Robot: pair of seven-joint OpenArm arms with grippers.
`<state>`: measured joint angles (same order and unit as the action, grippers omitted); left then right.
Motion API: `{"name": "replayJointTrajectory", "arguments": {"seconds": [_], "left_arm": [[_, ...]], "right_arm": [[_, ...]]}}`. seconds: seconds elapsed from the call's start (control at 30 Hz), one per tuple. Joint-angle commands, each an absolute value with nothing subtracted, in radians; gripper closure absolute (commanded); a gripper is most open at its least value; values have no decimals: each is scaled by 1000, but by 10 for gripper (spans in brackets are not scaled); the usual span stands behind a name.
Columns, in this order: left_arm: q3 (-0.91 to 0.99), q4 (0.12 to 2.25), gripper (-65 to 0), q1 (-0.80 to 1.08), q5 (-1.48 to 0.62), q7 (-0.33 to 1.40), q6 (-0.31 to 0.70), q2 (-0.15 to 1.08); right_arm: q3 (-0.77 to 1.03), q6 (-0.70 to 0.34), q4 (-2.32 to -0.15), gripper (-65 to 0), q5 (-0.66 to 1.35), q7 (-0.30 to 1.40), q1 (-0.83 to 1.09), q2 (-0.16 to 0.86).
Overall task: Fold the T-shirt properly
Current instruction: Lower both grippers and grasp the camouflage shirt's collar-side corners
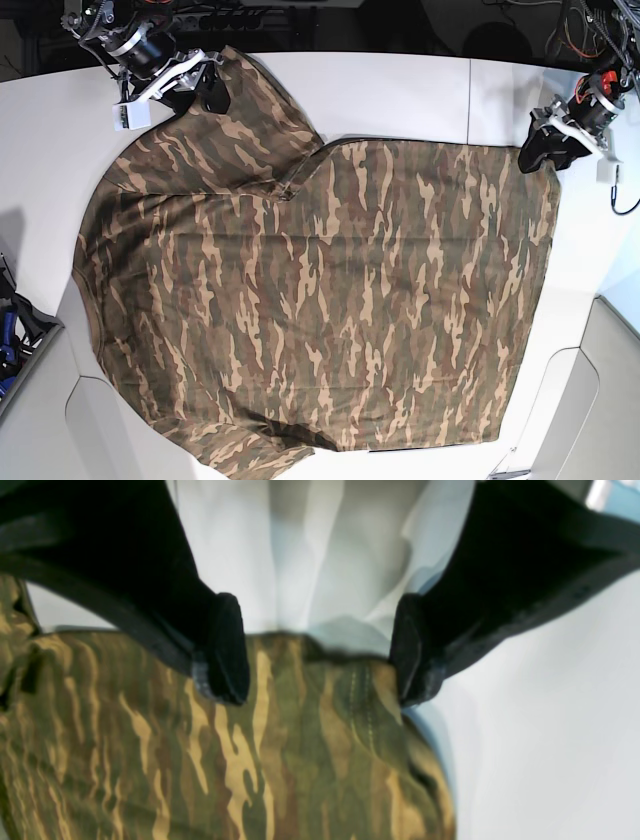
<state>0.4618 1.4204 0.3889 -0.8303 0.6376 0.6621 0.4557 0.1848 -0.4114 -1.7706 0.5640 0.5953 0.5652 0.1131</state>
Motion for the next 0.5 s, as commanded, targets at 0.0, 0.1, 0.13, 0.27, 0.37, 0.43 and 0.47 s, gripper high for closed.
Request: {"name": "replayJointTrajectory", "arguments": {"seconds": [0.0, 0.1, 0.13, 0.27, 0.37, 0.43, 0.47], "left_arm": [[458, 1423, -464, 394, -803, 665, 646, 463], [458, 1423, -463, 387, -803, 654, 647, 463], [458, 1423, -456, 383, -804, 654, 647, 463], [458, 1423, -244, 356, -804, 654, 647, 463], [458, 1423, -1, 343, -803, 651, 647, 463], [458, 1423, 0, 340, -802, 646, 648, 463], [458, 1423, 0, 340, -794, 641, 648, 463]], "right_arm": [[187, -408, -1781, -323, 558, 599, 571, 115], [187, -408, -1781, -323, 557, 599, 571, 115], [187, -408, -1781, -323, 558, 599, 571, 115], [187, -407, -1781, -240, 557, 589, 571, 115], [187, -408, -1781, -87, 557, 576, 570, 115], [187, -408, -1781, 0, 557, 576, 571, 112], [187, -407, -1781, 0, 557, 576, 571, 110]]}}
